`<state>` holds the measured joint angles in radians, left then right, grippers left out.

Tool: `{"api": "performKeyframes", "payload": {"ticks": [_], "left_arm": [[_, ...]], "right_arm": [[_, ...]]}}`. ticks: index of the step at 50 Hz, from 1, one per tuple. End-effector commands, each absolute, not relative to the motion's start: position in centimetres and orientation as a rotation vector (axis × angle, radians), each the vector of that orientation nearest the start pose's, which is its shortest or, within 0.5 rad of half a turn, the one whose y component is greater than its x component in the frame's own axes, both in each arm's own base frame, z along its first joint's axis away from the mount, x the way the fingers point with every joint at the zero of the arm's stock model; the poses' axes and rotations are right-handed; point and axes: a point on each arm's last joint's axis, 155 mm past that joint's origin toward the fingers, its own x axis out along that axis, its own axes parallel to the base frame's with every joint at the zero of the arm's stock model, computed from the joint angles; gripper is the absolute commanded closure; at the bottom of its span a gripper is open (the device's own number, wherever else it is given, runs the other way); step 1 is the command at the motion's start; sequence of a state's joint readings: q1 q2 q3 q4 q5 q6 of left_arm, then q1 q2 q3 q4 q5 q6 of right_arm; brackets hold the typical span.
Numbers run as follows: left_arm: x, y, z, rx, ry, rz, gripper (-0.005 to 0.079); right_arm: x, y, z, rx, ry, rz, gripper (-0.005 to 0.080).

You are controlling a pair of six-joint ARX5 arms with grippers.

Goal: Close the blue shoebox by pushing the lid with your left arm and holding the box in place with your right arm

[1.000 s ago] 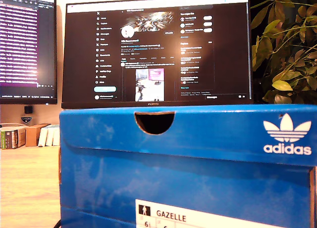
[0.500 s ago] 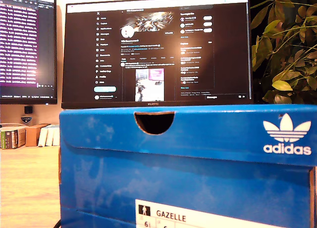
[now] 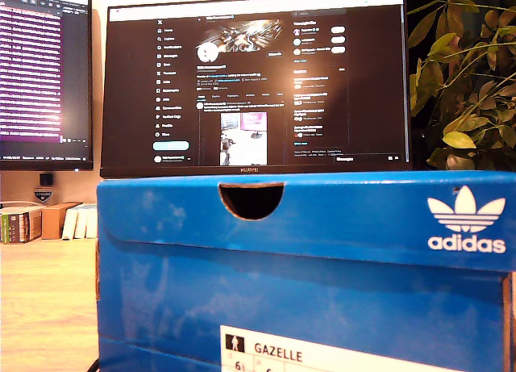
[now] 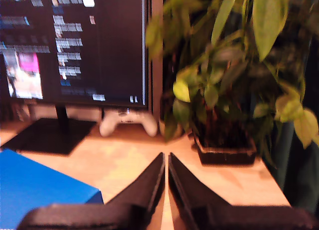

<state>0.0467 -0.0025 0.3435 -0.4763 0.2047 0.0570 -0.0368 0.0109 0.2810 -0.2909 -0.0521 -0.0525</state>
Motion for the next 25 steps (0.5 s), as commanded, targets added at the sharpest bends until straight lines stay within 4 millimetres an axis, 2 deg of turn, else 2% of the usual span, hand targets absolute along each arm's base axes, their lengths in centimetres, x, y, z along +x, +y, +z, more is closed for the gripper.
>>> {"api": "performKeyframes", "payload": {"ticks": [1,6,16,25], "left_arm": [[21.7,-2.7,20.5,0.05,0.115,-0.16,0.0759],[22.0,-2.7,20.2,0.072,0.108,-0.164,0.0758],[22.6,-2.9,18.4,0.075,0.129,-0.177,0.0759],[23.0,-3.1,16.9,0.085,0.145,-0.186,0.0759]], "right_arm": [[23.1,0.3,21.1,-0.052,0.039,0.028,0.0762],[23.4,0.7,20.7,-0.064,0.027,0.046,0.0762],[23.5,0.7,20.4,-0.127,0.034,0.052,0.0762],[24.0,1.8,18.3,-0.123,0.056,0.109,0.0762]]}}
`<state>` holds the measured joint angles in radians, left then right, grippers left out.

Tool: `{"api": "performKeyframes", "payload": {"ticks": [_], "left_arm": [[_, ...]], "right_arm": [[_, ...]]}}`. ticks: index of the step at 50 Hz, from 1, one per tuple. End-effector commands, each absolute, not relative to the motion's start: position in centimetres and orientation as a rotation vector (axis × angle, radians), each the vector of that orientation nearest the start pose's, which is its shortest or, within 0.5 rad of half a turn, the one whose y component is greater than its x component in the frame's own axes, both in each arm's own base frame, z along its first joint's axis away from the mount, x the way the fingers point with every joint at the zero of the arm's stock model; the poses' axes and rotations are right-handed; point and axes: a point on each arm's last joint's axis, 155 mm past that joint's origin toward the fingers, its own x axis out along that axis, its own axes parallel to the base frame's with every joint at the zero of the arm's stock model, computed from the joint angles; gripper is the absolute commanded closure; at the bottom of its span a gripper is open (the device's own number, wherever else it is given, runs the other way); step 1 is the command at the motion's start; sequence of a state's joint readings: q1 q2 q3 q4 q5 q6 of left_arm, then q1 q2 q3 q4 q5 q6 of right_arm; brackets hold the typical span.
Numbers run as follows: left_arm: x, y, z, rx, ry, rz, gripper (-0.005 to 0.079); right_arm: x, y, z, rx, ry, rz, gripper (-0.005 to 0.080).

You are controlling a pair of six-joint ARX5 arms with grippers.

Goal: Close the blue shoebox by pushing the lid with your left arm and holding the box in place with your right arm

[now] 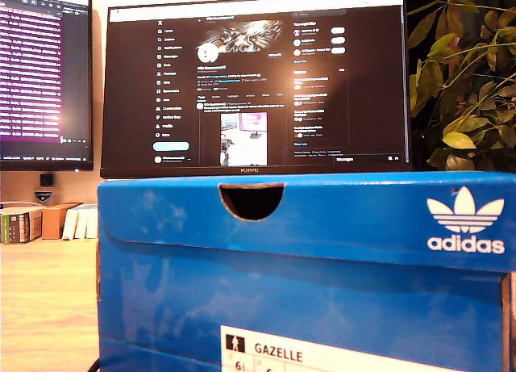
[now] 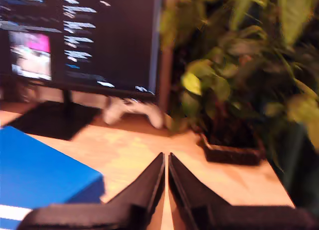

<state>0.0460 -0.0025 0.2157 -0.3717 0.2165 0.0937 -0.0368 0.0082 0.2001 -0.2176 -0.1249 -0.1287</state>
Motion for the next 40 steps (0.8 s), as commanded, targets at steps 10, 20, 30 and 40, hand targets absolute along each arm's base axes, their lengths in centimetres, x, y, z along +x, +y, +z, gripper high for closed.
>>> {"api": "performKeyframes", "payload": {"ticks": [10,20,30,40], "left_arm": [[23.6,-3.0,15.4,0.091,0.149,-0.186,0.0759],[24.1,-3.0,12.9,0.084,0.179,-0.188,0.0759],[24.2,-2.9,11.5,0.081,0.208,-0.183,0.0759],[24.6,-1.7,10.4,0.053,0.217,-0.113,0.0759]], "right_arm": [[24.5,1.6,16.3,-0.121,0.076,0.105,0.0762],[24.8,0.3,14.2,-0.122,0.124,0.037,0.0762],[24.9,-0.7,12.3,-0.1,0.168,-0.017,0.0762],[24.8,-2.0,12.3,-0.106,0.173,-0.088,0.0762]]}}
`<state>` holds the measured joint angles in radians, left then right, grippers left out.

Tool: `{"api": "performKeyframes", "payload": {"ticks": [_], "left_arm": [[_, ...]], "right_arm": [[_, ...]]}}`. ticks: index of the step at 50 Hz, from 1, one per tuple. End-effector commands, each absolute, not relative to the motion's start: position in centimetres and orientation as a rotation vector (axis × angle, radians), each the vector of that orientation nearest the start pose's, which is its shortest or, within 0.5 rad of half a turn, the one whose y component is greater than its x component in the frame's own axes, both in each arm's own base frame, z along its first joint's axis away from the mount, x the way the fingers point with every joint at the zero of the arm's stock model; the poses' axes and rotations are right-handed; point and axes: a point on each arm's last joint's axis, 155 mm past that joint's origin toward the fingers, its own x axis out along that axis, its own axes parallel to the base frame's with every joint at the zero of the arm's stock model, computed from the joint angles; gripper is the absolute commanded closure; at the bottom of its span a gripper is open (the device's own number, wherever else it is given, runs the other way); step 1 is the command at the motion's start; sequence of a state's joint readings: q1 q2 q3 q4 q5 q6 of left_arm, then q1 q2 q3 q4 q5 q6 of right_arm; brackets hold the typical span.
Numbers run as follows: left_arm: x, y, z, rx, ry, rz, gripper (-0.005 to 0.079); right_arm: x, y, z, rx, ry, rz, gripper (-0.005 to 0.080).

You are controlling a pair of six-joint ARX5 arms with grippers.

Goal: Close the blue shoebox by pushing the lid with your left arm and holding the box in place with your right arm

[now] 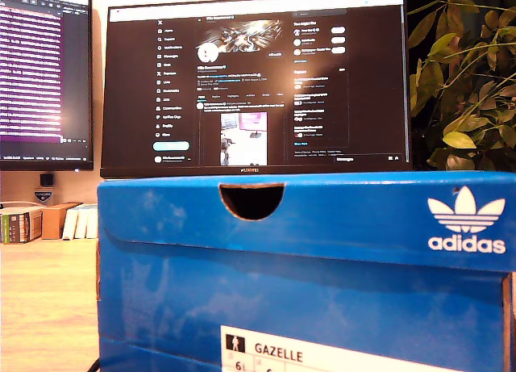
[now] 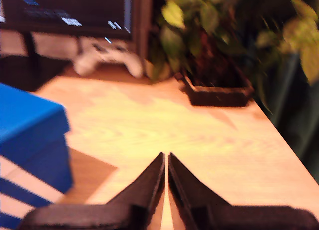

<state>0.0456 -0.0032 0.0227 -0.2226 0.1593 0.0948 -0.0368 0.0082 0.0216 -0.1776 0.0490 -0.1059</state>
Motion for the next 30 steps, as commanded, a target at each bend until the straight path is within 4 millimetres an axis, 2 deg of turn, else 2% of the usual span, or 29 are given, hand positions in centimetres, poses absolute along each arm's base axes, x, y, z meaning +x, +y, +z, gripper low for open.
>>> {"api": "performKeyframes", "payload": {"ticks": [1,10,19,30], "left_arm": [[24.6,-1.6,10.4,0.053,0.213,-0.109,0.0759],[24.7,-0.3,10.2,0.06,0.219,-0.04,0.0759],[24.7,0.5,10.2,-0.005,0.221,0.012,0.0759],[24.7,0.5,10.2,-0.046,0.22,0.014,0.0759]], "right_arm": [[24.8,-2.0,12.2,-0.106,0.175,-0.089,0.0762],[24.8,-2.0,12.3,-0.102,0.174,-0.09,0.0762],[24.8,-1.9,12.4,-0.073,0.168,-0.086,0.0762],[24.8,-1.9,12.4,-0.073,0.168,-0.086,0.0762]]}}
